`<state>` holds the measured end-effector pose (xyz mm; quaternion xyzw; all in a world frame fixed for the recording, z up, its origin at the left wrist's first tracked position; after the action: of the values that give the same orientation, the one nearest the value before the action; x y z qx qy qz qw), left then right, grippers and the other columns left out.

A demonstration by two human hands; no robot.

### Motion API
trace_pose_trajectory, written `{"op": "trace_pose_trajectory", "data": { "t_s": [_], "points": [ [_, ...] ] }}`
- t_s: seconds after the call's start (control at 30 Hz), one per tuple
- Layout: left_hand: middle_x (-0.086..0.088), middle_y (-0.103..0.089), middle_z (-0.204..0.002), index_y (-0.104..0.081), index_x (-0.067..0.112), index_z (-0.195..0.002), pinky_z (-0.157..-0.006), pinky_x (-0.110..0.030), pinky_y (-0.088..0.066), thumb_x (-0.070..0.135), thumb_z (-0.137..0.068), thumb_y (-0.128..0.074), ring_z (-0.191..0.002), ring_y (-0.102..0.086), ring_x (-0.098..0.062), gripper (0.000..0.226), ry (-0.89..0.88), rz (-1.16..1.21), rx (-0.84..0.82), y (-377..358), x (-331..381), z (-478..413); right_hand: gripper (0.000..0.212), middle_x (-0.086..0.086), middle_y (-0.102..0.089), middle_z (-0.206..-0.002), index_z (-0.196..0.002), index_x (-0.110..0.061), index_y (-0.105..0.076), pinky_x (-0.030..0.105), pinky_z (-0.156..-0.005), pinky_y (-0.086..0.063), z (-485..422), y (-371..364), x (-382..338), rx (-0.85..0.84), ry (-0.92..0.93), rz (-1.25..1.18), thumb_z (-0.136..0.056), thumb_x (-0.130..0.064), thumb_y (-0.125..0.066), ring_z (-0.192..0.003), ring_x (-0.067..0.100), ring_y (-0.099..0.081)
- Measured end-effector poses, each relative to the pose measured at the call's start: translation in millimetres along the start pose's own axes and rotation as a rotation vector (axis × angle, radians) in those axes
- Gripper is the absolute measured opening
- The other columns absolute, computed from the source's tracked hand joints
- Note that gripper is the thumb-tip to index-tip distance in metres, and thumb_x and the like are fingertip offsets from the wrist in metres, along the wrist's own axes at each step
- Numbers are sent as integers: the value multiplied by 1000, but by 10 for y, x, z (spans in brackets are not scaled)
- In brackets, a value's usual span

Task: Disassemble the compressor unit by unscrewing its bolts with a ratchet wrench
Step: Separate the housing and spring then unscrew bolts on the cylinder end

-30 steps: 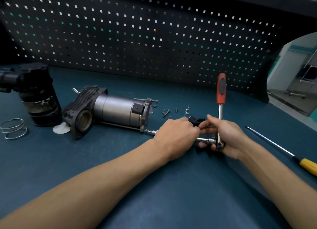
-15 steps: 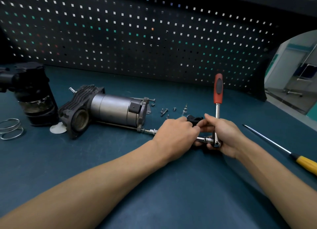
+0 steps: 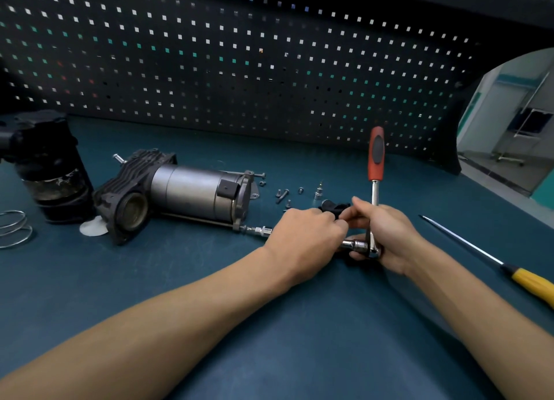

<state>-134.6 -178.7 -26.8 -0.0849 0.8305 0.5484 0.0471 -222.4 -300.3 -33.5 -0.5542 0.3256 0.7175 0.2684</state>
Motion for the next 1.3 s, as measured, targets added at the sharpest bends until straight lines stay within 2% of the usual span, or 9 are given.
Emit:
{"op": "trace_pose_trajectory", "data": {
  "t_s": [0.2, 0.43, 0.53, 0.63, 0.77, 0.93, 1.1, 1.2, 1.3],
  "points": [
    [-2, -57, -102, -51, 15, -118, -59, -37, -35, 15, -98, -49, -98, -58, -27, 20, -47, 25, -93, -117, -111, -5, 47, 8, -76, -81, -77, -14, -67, 31, -44, -51, -26, -13, -1, -2, 119, 15, -104, -46, -45, -55, 25, -67],
    [-7, -55, -107, -50, 12, -108, -67, -39, -37, 6, -95, -44, -100, -56, -31, 16, -7, 92, -153, -74, -194, -16, 58, 5, -73, -77, -74, -15, -74, 26, -74, -55, 12, 81, -8, -24, 873, 327, -98, -59, -45, -76, 16, -69],
    [-9, -59, -105, -54, 12, -104, -66, -39, -36, 9, -96, -42, -97, -58, -34, 14, 12, 95, -137, -70, -185, -5, 60, 4, -75, -80, -76, -14, -75, 28, -65, -52, -13, 56, -26, -22, 703, 313, -98, -60, -42, -68, 15, -68],
    [-11, -61, -102, -58, 11, -103, -63, -38, -29, 12, -96, -43, -94, -58, -35, 16, -12, 52, -128, -81, -142, 15, 58, 10, -76, -79, -77, -7, -68, 29, -47, -43, -80, 36, -4, -17, 244, 117, -103, -52, -43, -50, 29, -66],
    [-9, -62, -97, -58, 13, -98, -61, -38, -31, 20, -98, -48, -90, -59, -35, 12, 27, 52, -86, -65, -163, -7, 29, 10, -73, -74, -80, -12, -61, 16, -31, -31, -74, 54, 75, -57, -149, -158, -98, -35, -59, -41, 22, -58],
    [-9, -62, -98, -59, 13, -102, -62, -37, -33, 20, -101, -46, -89, -61, -34, 15, -33, 18, -134, -113, -193, -22, 29, 12, -67, -70, -74, -13, -69, 22, -37, -33, 10, 52, 51, -189, 276, 100, -70, -38, -82, -46, 22, -52],
    [-4, -58, -104, -53, 17, -107, -69, -36, -39, 22, -103, -42, -97, -58, -29, 12, -18, 205, -162, -187, -258, -19, 9, -8, -71, -95, -75, -17, -81, 15, -76, -47, 77, 106, -31, -254, 844, 529, -77, -25, -79, -83, 8, -67],
    [-4, -58, -104, -55, 16, -106, -76, -41, -48, 20, -102, -42, -97, -57, -29, 14, 17, 244, -189, -211, -290, -30, 9, -10, -72, -95, -75, -22, -81, 14, -75, -47, 75, 110, -7, -234, 817, 551, -79, -30, -77, -84, 7, -68],
    [-5, -60, -98, -60, 15, -100, -74, -43, -50, 25, -101, -45, -92, -60, -32, 18, 38, 258, -169, -178, -315, -39, 32, 0, -67, -67, -71, -24, -79, 21, -50, -42, 17, 83, 17, -167, 553, 428, -84, -48, -64, -52, 7, -56]
  ]
}}
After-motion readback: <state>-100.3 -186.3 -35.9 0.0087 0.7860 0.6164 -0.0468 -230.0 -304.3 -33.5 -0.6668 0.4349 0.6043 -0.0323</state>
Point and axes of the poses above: each hand's wrist, its own z-axis away from the middle knuckle, its own y-axis out of the back of the hand, x = y × z, the point moved 3 cm from there along -z, towards the middle knuckle
